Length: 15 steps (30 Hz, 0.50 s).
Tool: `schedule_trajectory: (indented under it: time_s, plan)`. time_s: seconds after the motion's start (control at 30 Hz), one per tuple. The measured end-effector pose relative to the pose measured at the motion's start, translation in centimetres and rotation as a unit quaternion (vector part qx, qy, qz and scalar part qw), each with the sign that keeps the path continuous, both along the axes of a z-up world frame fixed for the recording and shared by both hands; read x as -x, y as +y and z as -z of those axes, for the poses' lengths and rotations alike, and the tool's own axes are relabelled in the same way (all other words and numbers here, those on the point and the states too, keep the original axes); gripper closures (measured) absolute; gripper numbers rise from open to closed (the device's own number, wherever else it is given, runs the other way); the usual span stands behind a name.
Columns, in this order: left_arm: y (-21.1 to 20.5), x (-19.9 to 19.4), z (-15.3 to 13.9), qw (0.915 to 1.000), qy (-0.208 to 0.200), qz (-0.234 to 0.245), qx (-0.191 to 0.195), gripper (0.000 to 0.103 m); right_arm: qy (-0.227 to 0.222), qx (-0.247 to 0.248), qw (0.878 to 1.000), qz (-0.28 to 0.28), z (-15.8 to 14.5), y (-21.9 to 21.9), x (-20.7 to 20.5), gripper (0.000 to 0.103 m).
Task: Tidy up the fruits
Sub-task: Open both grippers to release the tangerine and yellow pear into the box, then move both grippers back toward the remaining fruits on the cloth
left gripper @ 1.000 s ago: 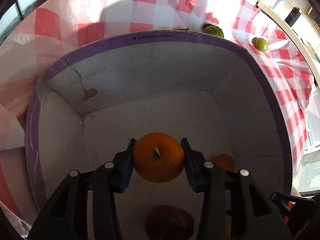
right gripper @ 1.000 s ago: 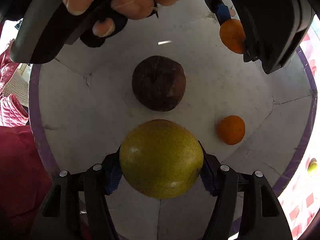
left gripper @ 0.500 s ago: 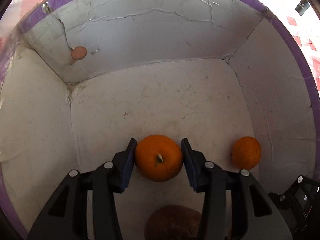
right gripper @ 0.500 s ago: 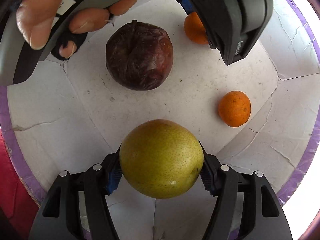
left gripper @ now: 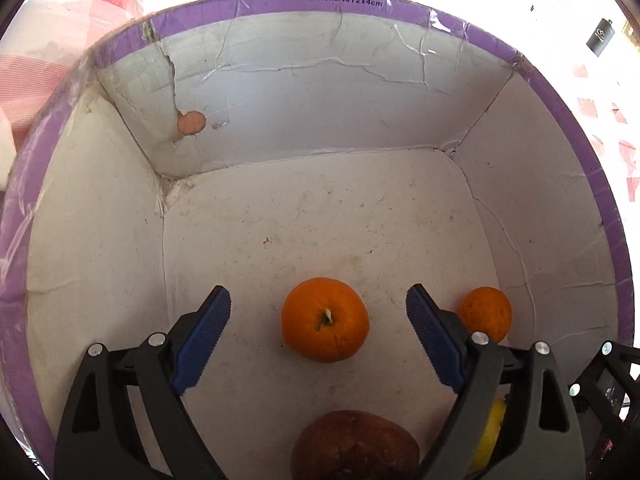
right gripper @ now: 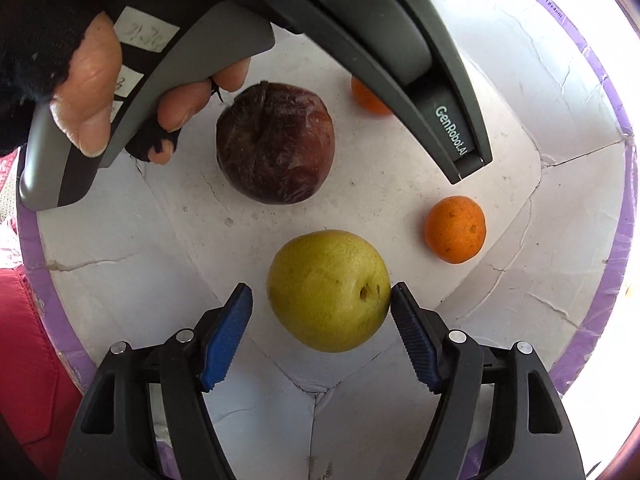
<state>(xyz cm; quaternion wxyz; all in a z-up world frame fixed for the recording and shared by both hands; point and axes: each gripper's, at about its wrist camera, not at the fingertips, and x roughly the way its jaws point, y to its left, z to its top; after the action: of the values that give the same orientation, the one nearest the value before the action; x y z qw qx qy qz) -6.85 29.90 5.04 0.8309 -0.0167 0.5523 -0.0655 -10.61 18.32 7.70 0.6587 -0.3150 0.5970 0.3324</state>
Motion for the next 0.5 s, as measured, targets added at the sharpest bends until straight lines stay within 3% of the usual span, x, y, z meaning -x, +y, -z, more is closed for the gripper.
schedule_trajectory:
  time_s: [0.13,0.27,0.37,0.5]
  plan:
    - [0.3,1.1,-3.6,0.9964,-0.082,-0.016,0.017,0.005,-0.056,-0.084,0.994,0.038,-4.0,-2.8,-1.0,0.027]
    - [-0.7,2.5,-6.6,0.9872,-0.157,-0.026,0.003,0.002,-0.117,-0.172,0.973,0.099,-8.6,-7.2,-2.8,0.026]
    - [-2.3,3.2,-9.1,0.9767,-0.21,-0.043,-0.013,0.002,-0.164,-0.231,0.945,0.165,-11.8,-11.6,-4.7,0.021]
    - [-4.6,2.5,-12.4,0.9616,-0.27,-0.044,-0.023,0.002,-0.199,-0.269,0.893,0.301,-13.2,-17.5,-6.5,0.018]
